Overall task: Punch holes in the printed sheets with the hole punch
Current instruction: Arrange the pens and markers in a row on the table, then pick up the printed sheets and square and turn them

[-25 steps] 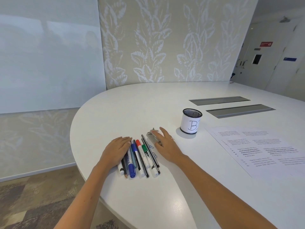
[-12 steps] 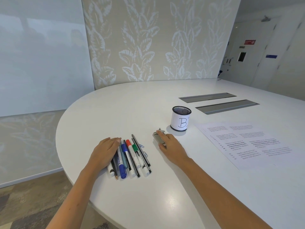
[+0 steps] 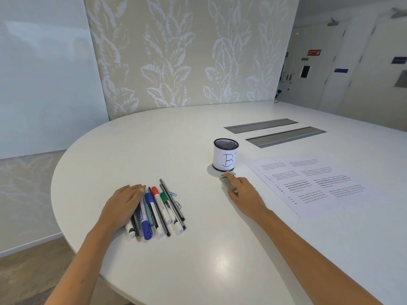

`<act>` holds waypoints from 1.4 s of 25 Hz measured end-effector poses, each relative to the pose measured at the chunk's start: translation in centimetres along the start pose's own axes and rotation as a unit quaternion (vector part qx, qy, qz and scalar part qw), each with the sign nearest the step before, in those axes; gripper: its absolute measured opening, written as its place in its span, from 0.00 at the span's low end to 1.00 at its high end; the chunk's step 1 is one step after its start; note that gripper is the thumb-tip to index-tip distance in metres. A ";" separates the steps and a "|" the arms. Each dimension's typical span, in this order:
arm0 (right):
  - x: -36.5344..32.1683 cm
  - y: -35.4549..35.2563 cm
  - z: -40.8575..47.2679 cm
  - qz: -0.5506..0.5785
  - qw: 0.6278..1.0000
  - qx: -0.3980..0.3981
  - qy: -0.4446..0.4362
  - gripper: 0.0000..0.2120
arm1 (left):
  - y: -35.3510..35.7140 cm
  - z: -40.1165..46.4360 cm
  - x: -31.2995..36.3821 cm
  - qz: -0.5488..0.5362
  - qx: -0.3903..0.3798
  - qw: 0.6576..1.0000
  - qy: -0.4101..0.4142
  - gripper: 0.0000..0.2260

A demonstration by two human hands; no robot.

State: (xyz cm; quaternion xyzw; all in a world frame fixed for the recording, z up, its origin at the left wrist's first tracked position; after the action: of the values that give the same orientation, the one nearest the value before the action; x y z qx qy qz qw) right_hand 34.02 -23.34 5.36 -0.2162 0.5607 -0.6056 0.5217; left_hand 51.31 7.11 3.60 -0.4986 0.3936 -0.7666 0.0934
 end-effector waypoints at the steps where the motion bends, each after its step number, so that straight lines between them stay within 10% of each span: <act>1: 0.1 0.0 0.1 0.000 1.000 -0.001 -0.001 0.25 | 0.0 0.1 0.1 -0.001 -0.001 1.000 0.002 0.21; 13: 2.1 -2.0 -0.1 0.128 0.987 0.098 0.002 0.22 | -1.3 0.4 14.7 -0.071 0.201 0.963 0.164 0.11; 19: 9.6 -6.6 1.2 0.088 0.987 0.135 0.004 0.20 | 10.7 -0.2 28.9 -0.063 0.101 0.952 0.283 0.11; 25: 24.2 -10.0 1.9 0.055 0.989 0.096 0.102 0.20 | 28.1 2.1 29.4 0.219 -0.255 0.939 0.073 0.34; 31: 37.6 -13.3 3.4 -0.024 0.979 0.061 0.191 0.22 | 31.8 5.1 28.6 0.215 -0.157 0.964 0.012 0.34; 35: 41.7 -12.5 4.1 -0.133 0.970 -0.100 0.180 0.27 | 32.0 5.8 28.2 0.222 -0.111 0.968 0.025 0.33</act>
State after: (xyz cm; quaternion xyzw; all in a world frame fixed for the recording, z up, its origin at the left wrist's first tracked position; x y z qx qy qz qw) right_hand 17.55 -63.79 4.31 -0.2268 0.6693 -0.6394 0.3030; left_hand 34.45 -32.50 1.92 -0.3871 0.5794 -0.6901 0.1953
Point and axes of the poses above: each hand's wrist, its own z-axis towards the middle knuckle, its own y-axis out of the palm, x = y × z, the point moved 8 cm from there along z, towards the middle knuckle, and after that the axes turned 7 degrees about -z, right-handed, at the moved point
